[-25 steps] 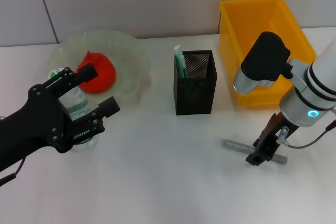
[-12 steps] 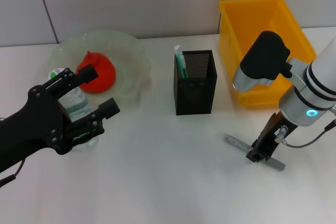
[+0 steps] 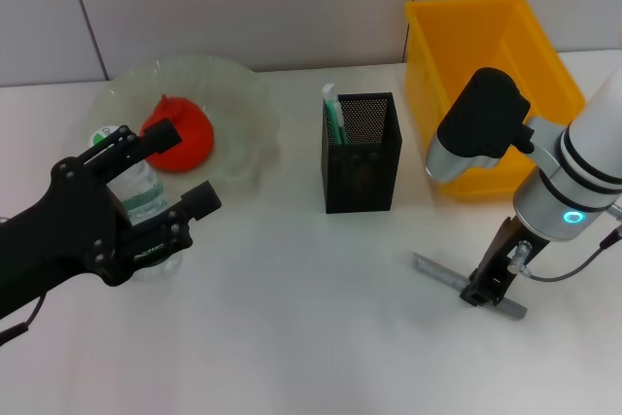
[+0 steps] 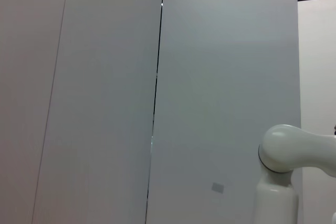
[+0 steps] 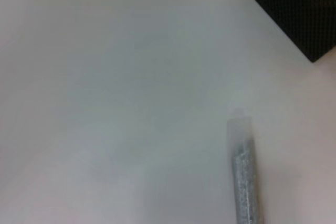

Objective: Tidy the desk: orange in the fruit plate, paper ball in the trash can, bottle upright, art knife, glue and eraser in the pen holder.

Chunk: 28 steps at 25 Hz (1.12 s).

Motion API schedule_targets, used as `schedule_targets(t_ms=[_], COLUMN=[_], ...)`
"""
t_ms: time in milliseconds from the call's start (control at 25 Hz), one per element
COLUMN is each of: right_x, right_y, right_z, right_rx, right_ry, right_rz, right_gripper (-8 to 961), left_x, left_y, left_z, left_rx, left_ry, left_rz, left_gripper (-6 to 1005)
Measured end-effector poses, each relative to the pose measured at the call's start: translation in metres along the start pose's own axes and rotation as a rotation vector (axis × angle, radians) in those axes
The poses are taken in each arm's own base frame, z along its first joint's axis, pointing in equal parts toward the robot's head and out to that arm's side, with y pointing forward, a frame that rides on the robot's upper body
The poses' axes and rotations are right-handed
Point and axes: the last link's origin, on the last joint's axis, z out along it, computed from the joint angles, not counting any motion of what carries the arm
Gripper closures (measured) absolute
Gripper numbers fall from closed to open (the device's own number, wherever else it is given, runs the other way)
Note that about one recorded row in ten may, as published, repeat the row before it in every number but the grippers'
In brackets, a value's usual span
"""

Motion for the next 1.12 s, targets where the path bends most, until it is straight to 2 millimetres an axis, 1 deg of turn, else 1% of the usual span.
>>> schedule_targets(t_ms=[160,320,400,440,480,520,600,640,760,800,920,1000,1040,1120], right_x=[-0.001,-0.004,-0.008,-0.008,-0.010,-0.010,-0.013,-0.013,-0.016,-0.019,-0.022,-0.025,-0.025,-0.029], right_y=[0.000,0.000,0.003,0.003,0.005,0.005,0.008,0.008,0.012,0.015,0.017,0.018,0.018,0.019], right_z=[-0.001,-0.006,-0.014,-0.014,-0.020,-0.020,-0.030,-0.030,-0.038,-0.044,-0.050,-0.060,-0.060,-0.067], right_rx=[0.002,0.009,0.015,0.015,0.017,0.017,0.022,0.022,0.020,0.021,0.028,0.043,0.043,0.055], right_ry=[-0.003,-0.020,-0.044,-0.044,-0.063,-0.063,-0.095,-0.095,-0.135,-0.172,-0.204,-0.264,-0.264,-0.312], right_rz=[-0.002,-0.010,-0.021,-0.021,-0.026,-0.026,-0.038,-0.038,-0.051,-0.063,-0.072,-0.081,-0.081,-0.092], right_gripper=[764,810,822,822,822,822,822,822,822,822,822,822,822,822], left_x=[0.000,0.000,0.000,0.000,0.000,0.000,0.001,0.001,0.002,0.002,0.002,0.003,0.003,0.003], left_y=[0.000,0.000,0.000,0.000,0.000,0.000,-0.001,-0.001,-0.001,-0.001,-0.001,-0.002,-0.002,-0.003], left_z=[0.000,0.000,0.000,0.000,0.000,0.000,0.001,0.001,0.001,0.002,0.002,0.001,0.001,0.002], left_rx=[0.000,0.000,0.002,0.001,0.001,0.001,-0.001,-0.001,-0.003,-0.004,-0.003,0.001,0.001,0.003], left_ry=[0.000,0.000,0.000,0.001,0.001,0.001,0.001,0.001,0.002,0.002,0.003,0.005,0.005,0.006], left_rz=[-0.001,-0.001,0.000,0.001,0.001,0.002,0.005,0.005,0.006,0.007,0.008,0.011,0.011,0.011], left_gripper=[197,197,197,197,197,197,197,197,197,197,197,197,197,197])
